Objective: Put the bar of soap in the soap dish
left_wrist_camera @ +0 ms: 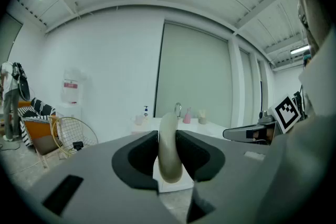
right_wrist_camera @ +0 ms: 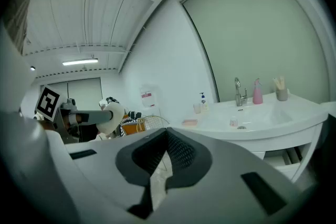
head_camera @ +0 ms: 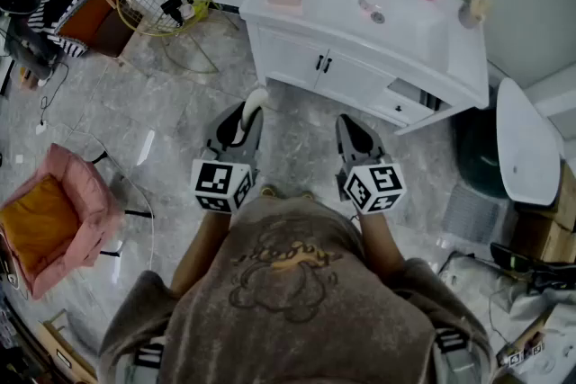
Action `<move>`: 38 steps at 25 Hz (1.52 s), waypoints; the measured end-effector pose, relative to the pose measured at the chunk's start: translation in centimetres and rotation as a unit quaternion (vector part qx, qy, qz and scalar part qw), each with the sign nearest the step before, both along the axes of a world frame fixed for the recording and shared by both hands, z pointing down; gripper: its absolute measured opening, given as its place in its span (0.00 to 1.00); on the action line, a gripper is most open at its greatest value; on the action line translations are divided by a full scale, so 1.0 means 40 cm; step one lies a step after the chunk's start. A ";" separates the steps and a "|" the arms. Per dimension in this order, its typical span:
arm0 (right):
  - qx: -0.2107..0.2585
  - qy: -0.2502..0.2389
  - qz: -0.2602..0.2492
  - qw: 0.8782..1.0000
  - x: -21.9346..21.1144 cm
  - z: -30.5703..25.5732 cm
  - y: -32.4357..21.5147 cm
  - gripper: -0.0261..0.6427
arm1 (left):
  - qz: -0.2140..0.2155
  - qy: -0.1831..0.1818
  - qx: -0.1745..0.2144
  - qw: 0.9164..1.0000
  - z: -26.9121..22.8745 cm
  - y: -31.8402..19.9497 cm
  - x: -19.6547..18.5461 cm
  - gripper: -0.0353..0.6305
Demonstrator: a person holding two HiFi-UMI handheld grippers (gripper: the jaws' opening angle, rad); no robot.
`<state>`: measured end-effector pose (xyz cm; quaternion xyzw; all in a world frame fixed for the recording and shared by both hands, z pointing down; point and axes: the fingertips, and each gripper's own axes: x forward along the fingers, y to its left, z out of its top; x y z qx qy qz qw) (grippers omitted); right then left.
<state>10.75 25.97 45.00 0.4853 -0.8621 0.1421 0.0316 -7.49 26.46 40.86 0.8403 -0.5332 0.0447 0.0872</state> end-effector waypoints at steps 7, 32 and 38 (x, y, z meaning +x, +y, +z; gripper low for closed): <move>-0.001 -0.008 0.002 1.000 -0.008 0.011 -0.028 0.04 | 0.000 0.003 0.002 1.000 0.008 -0.028 -0.006 0.21; 0.003 -0.001 0.038 0.999 -0.128 0.040 -0.173 0.04 | 0.061 0.005 0.019 0.998 0.032 -0.230 -0.107 0.21; 0.007 -0.007 0.028 1.000 -0.149 0.060 -0.305 0.04 | 0.055 -0.002 0.023 0.998 0.047 -0.353 -0.120 0.21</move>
